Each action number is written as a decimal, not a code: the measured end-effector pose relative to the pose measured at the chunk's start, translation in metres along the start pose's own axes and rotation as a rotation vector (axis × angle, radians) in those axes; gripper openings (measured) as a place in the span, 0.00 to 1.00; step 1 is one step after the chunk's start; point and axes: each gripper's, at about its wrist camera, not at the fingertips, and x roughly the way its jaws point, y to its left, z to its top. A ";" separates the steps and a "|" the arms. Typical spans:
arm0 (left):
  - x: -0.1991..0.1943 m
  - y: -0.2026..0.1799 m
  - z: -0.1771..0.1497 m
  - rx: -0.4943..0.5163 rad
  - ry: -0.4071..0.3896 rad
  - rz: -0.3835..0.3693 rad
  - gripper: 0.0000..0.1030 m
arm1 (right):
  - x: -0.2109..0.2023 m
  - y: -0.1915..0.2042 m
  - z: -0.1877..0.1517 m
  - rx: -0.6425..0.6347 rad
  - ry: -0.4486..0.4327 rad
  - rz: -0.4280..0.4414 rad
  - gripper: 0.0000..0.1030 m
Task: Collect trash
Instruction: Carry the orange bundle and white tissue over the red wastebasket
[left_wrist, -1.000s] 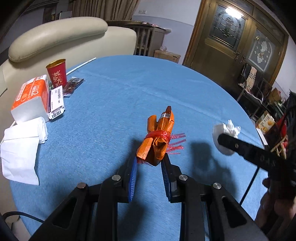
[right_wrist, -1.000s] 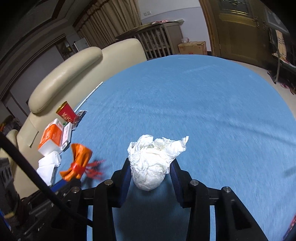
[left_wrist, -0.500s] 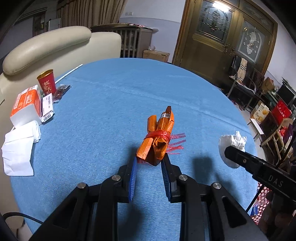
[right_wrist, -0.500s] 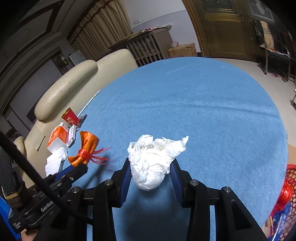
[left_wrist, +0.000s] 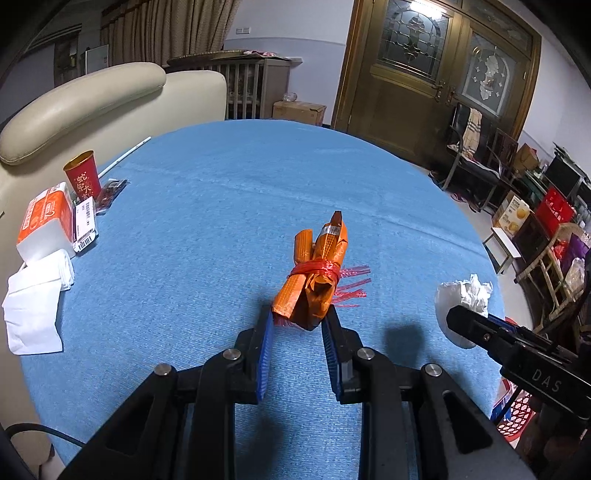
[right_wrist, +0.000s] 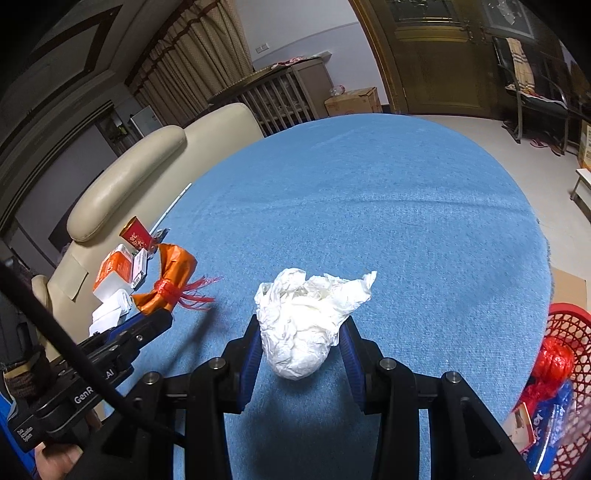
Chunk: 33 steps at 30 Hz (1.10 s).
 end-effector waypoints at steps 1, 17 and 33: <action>0.000 0.000 0.000 0.002 -0.002 -0.001 0.26 | -0.001 -0.001 -0.001 0.002 -0.001 0.000 0.42; 0.005 0.001 0.001 0.036 -0.004 -0.027 0.26 | -0.016 -0.012 -0.009 0.031 -0.015 -0.016 0.42; 0.010 0.012 0.009 0.095 -0.001 -0.067 0.26 | -0.037 -0.038 -0.017 0.083 -0.040 -0.040 0.42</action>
